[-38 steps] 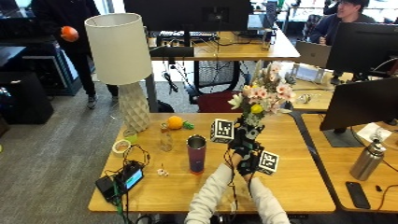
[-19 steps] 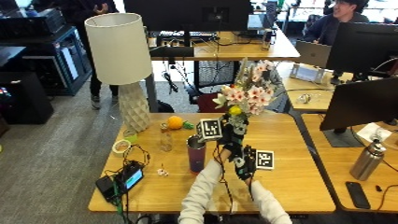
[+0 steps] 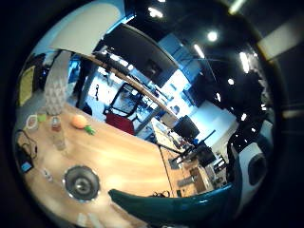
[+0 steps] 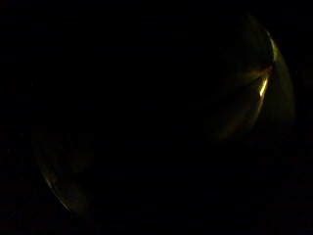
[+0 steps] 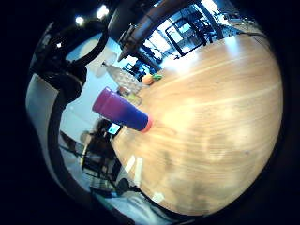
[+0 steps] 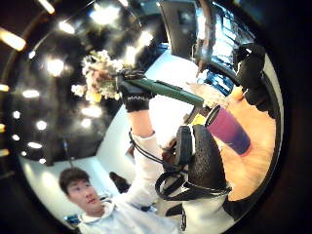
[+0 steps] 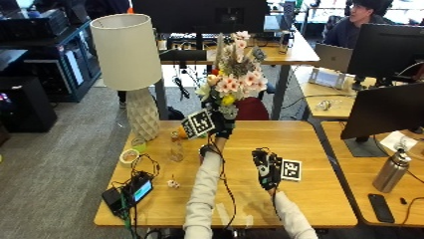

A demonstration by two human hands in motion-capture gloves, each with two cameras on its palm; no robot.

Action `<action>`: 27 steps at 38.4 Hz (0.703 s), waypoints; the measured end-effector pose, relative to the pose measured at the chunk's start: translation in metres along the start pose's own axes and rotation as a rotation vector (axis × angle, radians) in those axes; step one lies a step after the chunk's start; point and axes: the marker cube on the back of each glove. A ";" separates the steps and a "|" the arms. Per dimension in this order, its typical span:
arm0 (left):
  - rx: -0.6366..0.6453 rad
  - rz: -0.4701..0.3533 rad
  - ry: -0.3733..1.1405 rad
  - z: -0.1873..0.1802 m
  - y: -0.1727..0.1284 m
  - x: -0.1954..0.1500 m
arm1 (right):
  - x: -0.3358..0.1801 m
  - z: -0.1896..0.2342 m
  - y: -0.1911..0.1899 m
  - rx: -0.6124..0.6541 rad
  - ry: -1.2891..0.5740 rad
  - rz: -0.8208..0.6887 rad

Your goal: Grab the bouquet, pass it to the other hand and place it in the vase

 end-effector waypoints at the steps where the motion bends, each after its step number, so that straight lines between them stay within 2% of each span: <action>1: 0.020 -0.005 -0.007 -0.003 -0.005 -0.004 | 0.001 -0.001 0.000 -0.001 0.005 0.005; 9: 0.148 -0.057 -0.068 -0.025 -0.022 -0.037 | 0.003 -0.004 0.002 -0.001 0.022 0.021; 13: 0.178 -0.064 -0.087 -0.032 -0.025 -0.054 | 0.014 -0.008 0.001 -0.004 0.093 -0.029; 18: 0.195 -0.078 -0.089 -0.036 -0.026 -0.071 | 0.020 -0.006 0.004 -0.011 0.053 0.015; 20: 0.199 -0.084 -0.090 -0.038 -0.025 -0.076 | 0.023 -0.007 0.002 -0.012 0.064 -0.026; 25: 0.203 -0.082 -0.117 -0.042 -0.023 -0.094 | 0.034 -0.011 -0.007 -0.020 0.137 -0.242; 27: 0.203 -0.089 -0.119 -0.042 -0.021 -0.101 | 0.036 -0.012 -0.007 -0.022 0.156 -0.255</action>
